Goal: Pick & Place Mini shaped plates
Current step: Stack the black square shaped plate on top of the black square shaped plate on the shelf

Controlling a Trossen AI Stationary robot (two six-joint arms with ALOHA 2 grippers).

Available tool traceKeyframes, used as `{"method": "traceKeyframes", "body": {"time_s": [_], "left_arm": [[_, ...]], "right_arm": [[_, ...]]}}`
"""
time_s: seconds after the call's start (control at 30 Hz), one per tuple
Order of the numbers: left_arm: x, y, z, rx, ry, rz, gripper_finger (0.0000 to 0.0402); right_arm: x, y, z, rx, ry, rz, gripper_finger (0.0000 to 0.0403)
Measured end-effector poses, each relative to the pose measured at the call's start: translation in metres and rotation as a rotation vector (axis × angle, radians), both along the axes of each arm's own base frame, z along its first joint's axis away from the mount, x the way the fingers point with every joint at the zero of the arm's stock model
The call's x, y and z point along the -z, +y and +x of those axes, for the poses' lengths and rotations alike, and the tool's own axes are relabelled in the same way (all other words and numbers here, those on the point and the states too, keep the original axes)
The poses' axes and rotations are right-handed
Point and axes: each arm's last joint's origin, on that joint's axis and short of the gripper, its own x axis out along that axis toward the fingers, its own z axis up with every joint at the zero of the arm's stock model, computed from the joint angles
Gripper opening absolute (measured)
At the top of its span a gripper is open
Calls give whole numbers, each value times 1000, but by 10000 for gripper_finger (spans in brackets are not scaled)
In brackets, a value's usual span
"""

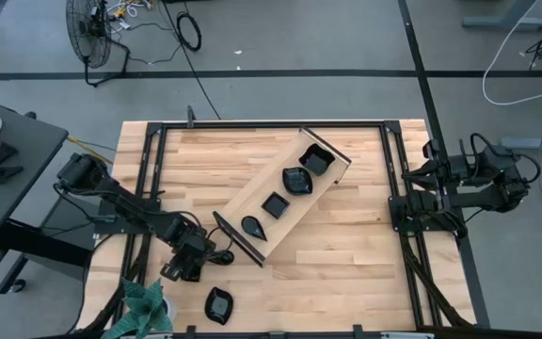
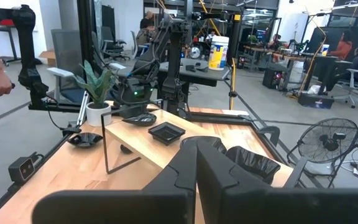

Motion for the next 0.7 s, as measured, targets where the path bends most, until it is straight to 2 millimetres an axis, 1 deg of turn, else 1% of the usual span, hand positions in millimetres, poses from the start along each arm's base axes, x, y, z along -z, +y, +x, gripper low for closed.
{"method": "traceKeyframes", "body": {"time_s": [0.7], "left_arm": [[0,0,0,-4,2,-5,8]], "right_arm": [[0,0,0,0,0,0,10]]}}
